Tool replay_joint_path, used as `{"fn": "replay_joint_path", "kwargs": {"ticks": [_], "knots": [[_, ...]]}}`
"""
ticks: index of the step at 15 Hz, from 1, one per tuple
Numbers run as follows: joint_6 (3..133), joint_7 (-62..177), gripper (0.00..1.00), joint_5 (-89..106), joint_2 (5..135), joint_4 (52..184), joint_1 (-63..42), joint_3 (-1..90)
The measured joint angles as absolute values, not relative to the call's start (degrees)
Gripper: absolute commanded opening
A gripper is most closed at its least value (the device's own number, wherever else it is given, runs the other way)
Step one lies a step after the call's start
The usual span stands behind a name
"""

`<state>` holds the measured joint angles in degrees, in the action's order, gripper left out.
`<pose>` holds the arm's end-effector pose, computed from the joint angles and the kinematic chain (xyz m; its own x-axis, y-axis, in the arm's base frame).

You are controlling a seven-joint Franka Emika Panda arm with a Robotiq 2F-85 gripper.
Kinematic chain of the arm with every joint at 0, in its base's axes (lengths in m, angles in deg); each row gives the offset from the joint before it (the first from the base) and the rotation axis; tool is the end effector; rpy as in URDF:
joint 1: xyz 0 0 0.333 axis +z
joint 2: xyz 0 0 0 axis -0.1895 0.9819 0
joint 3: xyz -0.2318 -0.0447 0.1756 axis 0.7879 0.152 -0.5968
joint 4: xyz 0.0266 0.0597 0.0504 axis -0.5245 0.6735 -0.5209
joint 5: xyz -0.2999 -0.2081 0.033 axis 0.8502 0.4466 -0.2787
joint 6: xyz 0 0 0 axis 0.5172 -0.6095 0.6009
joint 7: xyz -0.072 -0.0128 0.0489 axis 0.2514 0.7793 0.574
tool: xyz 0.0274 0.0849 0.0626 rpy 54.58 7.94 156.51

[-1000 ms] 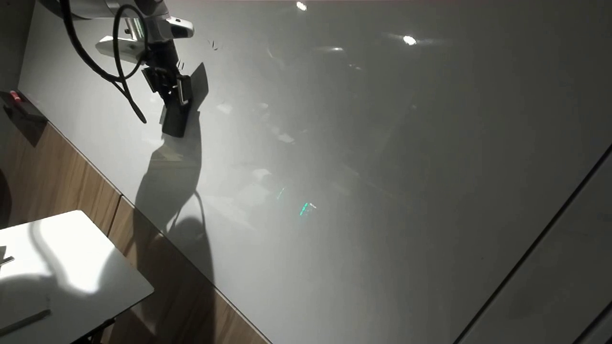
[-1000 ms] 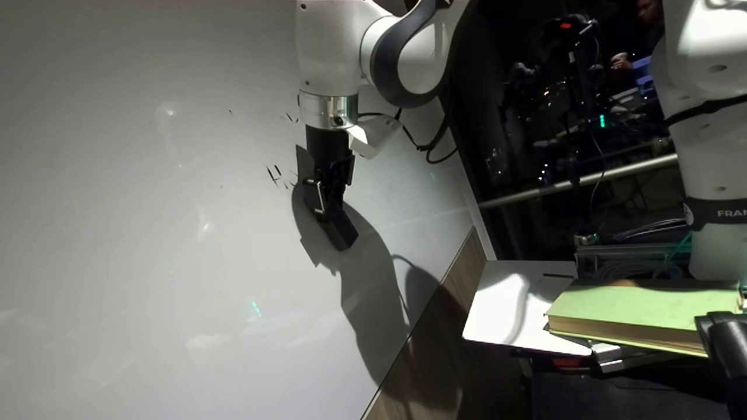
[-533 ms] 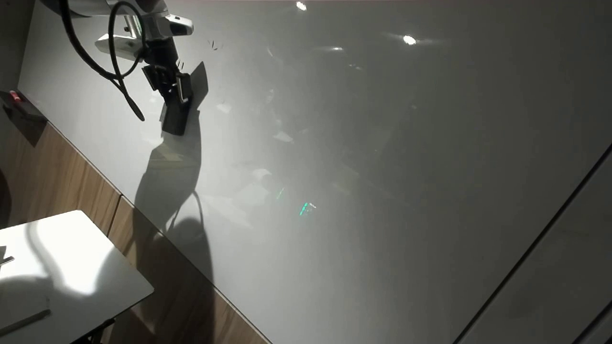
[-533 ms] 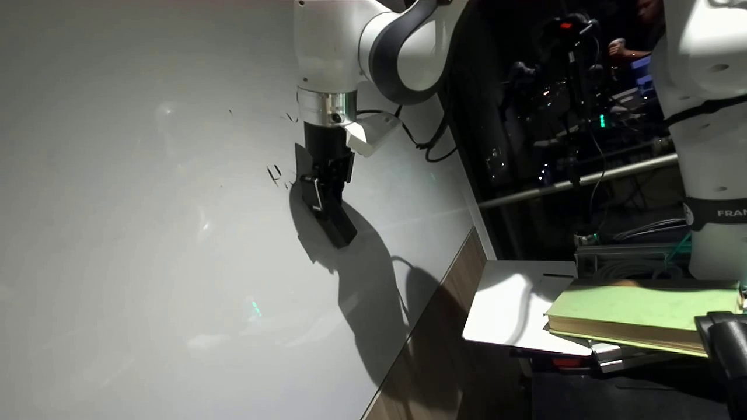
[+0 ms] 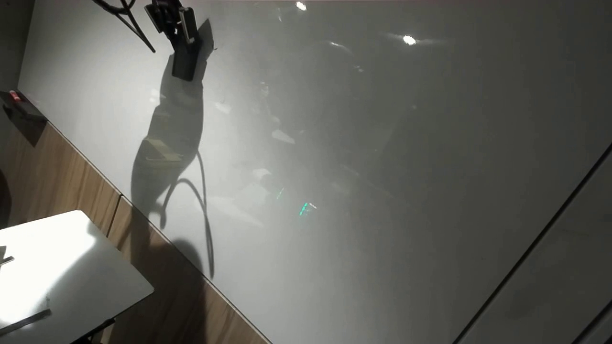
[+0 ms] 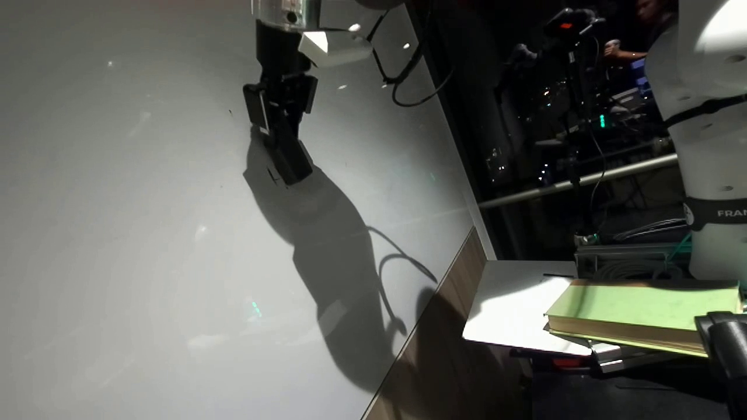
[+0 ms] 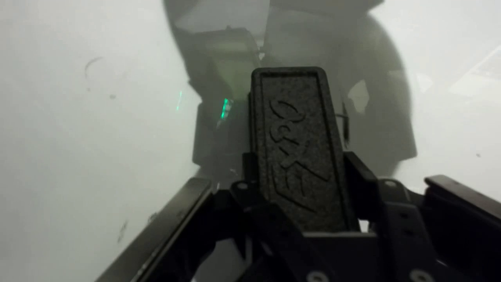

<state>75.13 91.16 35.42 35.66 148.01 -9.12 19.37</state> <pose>0.4495 0.2112 0.5789 0.7125 0.1070 0.6935 -0.0175 -0.9853 0.1700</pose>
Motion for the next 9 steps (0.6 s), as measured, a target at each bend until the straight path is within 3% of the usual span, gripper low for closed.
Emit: {"fn": "replay_joint_path", "kwargs": {"ticks": [9], "knots": [[74.9, 93.7, 0.3, 39.1, 40.1, 145.3, -8.5, 14.5]]}}
